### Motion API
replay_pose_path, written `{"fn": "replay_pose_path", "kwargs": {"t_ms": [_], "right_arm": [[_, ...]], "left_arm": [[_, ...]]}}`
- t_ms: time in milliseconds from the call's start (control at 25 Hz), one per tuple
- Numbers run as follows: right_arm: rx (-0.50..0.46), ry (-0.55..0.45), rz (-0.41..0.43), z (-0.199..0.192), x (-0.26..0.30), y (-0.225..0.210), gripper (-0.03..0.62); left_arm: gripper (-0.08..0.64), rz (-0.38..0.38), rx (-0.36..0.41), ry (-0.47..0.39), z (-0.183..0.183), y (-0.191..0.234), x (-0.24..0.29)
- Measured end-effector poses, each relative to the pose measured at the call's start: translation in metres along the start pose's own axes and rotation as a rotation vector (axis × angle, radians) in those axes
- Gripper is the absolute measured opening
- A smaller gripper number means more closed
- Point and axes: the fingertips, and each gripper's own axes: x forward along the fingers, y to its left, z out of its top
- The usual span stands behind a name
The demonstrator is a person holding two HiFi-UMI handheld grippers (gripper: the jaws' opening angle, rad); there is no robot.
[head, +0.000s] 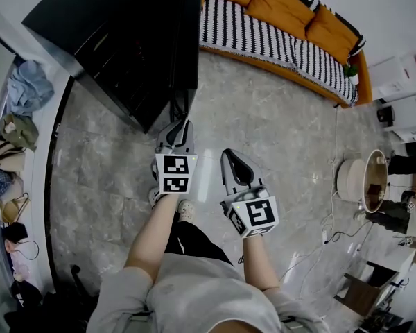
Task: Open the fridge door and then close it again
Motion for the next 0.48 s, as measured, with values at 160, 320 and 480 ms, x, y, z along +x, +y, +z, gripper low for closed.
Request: {"fn": "replay_pose_path", "kwargs": {"t_ms": [160,320,480], "right_arm": [[0.003,0.0,-0.011,0.0,-0.003,-0.006,0.025],[0.006,-0.002,-0.019,0.001,-0.006,-0.012,0.026],[0.006,-0.004,-0.029,0.001,-0.009,-0.015,0.026]], "left_arm": [[0.029,-0.031,0.026,0.006,0.001,-0.014,0.006],[0.026,-0.05,0.035,0.011,0.003,-0.024,0.011],[0.025,-0.063,0.04,0.015,0.002,-0.029,0.012]]}}
